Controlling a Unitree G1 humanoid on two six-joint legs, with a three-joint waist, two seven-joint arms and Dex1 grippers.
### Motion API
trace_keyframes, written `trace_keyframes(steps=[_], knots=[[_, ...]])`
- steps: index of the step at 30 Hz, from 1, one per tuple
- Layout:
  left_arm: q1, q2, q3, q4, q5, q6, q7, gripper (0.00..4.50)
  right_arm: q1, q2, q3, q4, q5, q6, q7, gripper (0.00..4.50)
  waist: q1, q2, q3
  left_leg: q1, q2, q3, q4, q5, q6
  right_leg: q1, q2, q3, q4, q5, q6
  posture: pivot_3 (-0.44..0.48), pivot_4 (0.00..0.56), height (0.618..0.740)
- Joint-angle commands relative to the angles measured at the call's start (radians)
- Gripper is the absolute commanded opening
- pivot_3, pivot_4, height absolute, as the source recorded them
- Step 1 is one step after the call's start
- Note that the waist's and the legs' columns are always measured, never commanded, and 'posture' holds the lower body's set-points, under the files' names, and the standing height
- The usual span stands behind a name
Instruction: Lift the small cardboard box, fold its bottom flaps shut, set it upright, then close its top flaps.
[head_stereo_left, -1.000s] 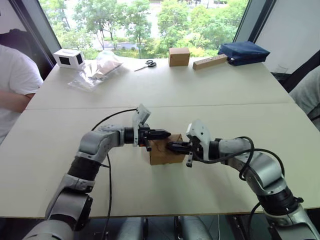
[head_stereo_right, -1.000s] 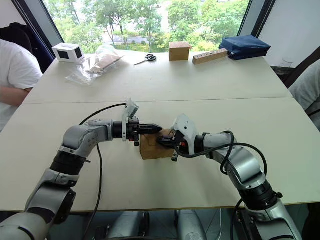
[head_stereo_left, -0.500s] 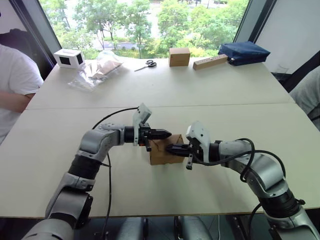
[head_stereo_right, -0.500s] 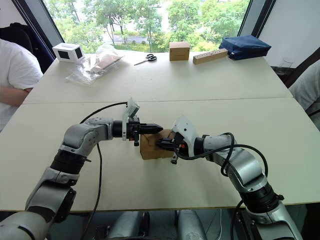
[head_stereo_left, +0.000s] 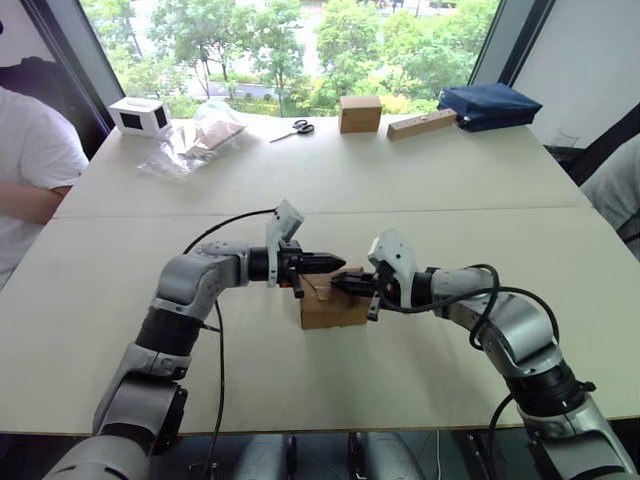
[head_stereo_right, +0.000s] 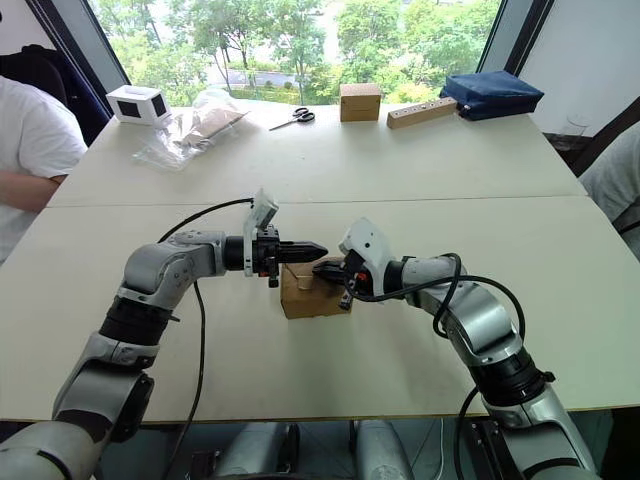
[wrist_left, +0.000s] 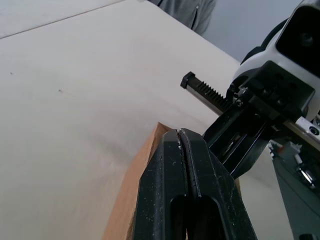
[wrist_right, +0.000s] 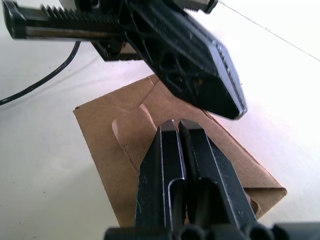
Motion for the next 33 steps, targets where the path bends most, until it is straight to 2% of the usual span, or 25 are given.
trace_keyframes(steps=[1,6,22,28,33], knots=[[-0.009,0.002,0.020,-0.024,-0.008,-0.006,-0.003,0.00,0.006,-0.019,-0.041,-0.081,0.071,0.042,0.034,0.06,0.000,0.000,0.000,0.000,0.000,0.000,0.000,0.000,0.000,0.000,0.000,0.000,0.000,0.000,0.000,0.000,0.150,0.740],[0.000,0.001,-0.005,-0.019,0.012,-0.024,-0.012,0.00,0.034,-0.044,-0.044,-0.138,0.107,0.085,0.041,0.06,0.000,0.000,0.000,0.000,0.000,0.000,0.000,0.000,0.000,0.000,0.000,0.000,0.000,0.000,0.000,0.000,0.150,0.740],[0.016,0.004,-0.025,-0.042,0.019,-0.028,-0.023,0.00,0.024,-0.012,-0.023,-0.099,0.067,0.055,-0.017,0.06,0.000,0.000,0.000,0.000,0.000,0.000,0.000,0.000,0.000,0.000,0.000,0.000,0.000,0.000,0.000,0.000,0.150,0.740],[0.019,0.000,-0.032,-0.032,0.028,-0.035,-0.018,0.00,0.072,-0.076,-0.023,-0.189,0.125,0.088,0.050,0.06,0.002,0.000,0.000,0.000,0.000,0.000,0.000,0.000,0.000,0.000,0.000,0.000,0.000,0.000,0.000,0.000,0.150,0.740],[0.029,-0.002,-0.047,-0.033,0.036,-0.043,-0.019,0.00,0.059,-0.065,-0.038,-0.183,0.131,0.089,0.025,0.06,0.000,0.000,0.000,0.000,0.000,0.000,0.000,0.000,0.000,0.000,0.000,0.000,0.000,0.000,0.000,0.000,0.150,0.740]])
